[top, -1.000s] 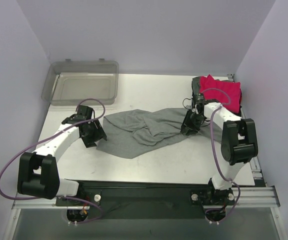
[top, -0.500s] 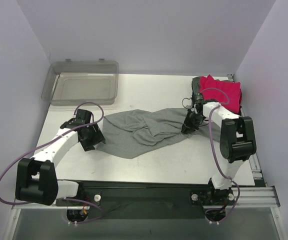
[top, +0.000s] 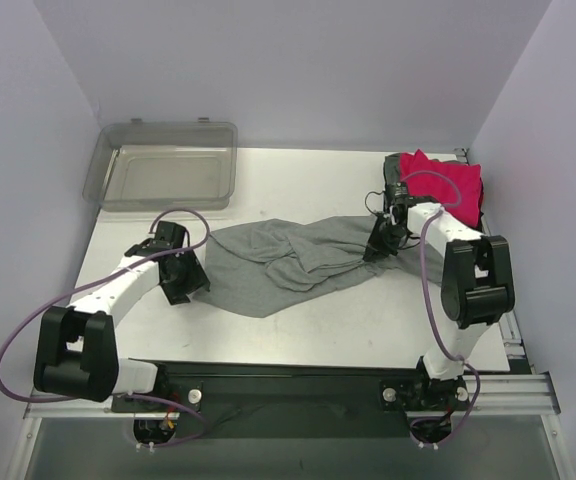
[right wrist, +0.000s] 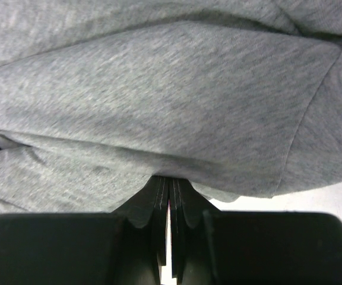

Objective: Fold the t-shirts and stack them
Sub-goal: Flatten out the tshirt

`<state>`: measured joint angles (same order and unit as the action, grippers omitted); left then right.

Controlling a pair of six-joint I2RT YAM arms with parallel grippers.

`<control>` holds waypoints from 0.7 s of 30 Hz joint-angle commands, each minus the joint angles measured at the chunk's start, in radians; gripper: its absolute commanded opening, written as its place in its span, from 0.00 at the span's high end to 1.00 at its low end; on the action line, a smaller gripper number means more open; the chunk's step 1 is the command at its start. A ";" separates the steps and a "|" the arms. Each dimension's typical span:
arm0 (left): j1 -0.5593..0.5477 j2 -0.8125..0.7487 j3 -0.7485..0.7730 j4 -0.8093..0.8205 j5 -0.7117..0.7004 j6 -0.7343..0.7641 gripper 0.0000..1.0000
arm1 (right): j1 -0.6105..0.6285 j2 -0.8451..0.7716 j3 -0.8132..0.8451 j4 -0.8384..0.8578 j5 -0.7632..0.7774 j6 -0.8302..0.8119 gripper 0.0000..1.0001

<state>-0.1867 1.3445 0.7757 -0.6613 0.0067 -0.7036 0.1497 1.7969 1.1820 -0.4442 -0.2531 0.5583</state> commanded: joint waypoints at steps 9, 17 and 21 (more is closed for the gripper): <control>0.006 0.021 -0.026 0.075 -0.074 -0.002 0.40 | -0.010 -0.060 0.036 -0.037 -0.023 0.017 1.00; 0.006 0.024 -0.056 0.115 -0.093 -0.011 0.48 | -0.012 -0.062 0.036 -0.042 -0.025 0.015 1.00; 0.006 0.050 -0.062 0.146 -0.090 -0.014 0.50 | -0.012 -0.059 0.042 -0.044 -0.026 0.012 1.00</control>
<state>-0.1867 1.3808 0.7139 -0.5800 -0.0689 -0.7052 0.1436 1.7771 1.1824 -0.4454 -0.2710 0.5724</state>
